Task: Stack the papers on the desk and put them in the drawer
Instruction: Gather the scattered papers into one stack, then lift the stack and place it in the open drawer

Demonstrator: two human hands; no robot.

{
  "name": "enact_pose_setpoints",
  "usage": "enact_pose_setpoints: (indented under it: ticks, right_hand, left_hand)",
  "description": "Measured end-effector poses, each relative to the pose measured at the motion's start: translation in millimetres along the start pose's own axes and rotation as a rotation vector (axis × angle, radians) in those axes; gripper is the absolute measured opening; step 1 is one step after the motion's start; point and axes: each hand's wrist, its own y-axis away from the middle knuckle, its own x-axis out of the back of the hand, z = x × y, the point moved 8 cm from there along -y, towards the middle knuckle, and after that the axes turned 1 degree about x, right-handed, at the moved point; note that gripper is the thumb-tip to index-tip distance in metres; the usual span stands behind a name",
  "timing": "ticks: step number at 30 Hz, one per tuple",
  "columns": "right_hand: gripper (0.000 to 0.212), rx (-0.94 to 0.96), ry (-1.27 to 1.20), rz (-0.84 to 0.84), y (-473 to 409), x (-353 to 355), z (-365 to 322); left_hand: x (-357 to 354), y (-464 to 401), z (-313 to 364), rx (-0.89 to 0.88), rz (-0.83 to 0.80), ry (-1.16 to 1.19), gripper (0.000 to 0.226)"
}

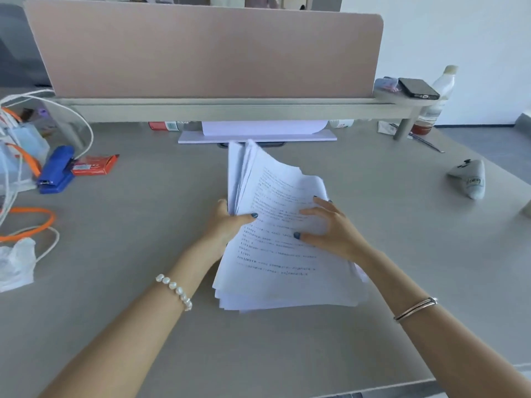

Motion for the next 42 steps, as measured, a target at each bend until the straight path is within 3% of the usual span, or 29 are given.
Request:
enact_pose_setpoints:
  ticks: [3, 5, 7, 9, 11, 13, 17, 20, 23, 27, 31, 33, 35, 38, 42]
  right_hand:
    - [0.075, -0.027, -0.158, 0.100, -4, 7, 7]
    - [0.094, -0.098, -0.408, 0.232, -4, 17, 18]
    - [0.098, -0.212, -0.668, 0.289, -4, 23, 30]
    - [0.079, -0.258, -0.784, 0.244, -6, 29, 29]
    - [0.051, -0.174, -0.808, 0.231, -2, 46, 8]
    - [0.034, -0.025, -0.813, 0.326, 5, 77, -23]
    - [0.019, 0.207, -0.744, 0.513, 29, 131, -81]
    - [0.030, 0.232, -0.659, 0.500, 41, 129, -87]
    - [0.041, 0.133, -0.616, 0.416, 46, 96, -61]
    - [0.030, 0.083, -0.735, 0.450, 56, 72, -43]
    - [0.014, 0.130, -0.760, 0.532, 59, 86, -59]
    - [0.014, 0.165, -0.777, 0.561, 61, 87, -62]
    - [0.011, 0.130, -0.786, 0.545, 62, 73, -54]
    - [0.003, 0.074, -0.816, 0.563, 65, 65, -45]
    - [0.009, 0.053, -0.847, 0.593, 68, 70, -42]
  left_hand:
    - [0, 0, 2, -0.013, -0.049, 0.037, 0.019]
    - [0, 2, 11, -0.055, -0.082, 0.116, 0.016]
    - [-1, 11, 29, -0.137, -0.128, 0.172, 0.017]
    - [-1, 19, 50, -0.220, -0.167, 0.220, 0.020]
    - [2, 28, 71, -0.282, -0.167, 0.230, 0.019]
    - [8, 37, 99, -0.364, -0.167, 0.247, 0.022]
    - [24, 47, 143, -0.518, -0.135, 0.256, 0.050]
    - [27, 51, 138, -0.535, -0.086, 0.193, 0.064]
    - [16, 52, 100, -0.484, -0.112, 0.169, 0.058]
    - [8, 58, 63, -0.408, -0.028, 0.165, 0.040]
    - [12, 64, 75, -0.447, 0.094, 0.282, 0.042]
    - [10, 62, 73, -0.454, 0.097, 0.319, 0.044]
    - [2, 65, 63, -0.422, 0.062, 0.320, 0.031]
    - [1, 73, 64, -0.523, 0.116, 0.281, 0.020]
    - [-6, 70, 60, -0.546, 0.085, 0.223, 0.015]
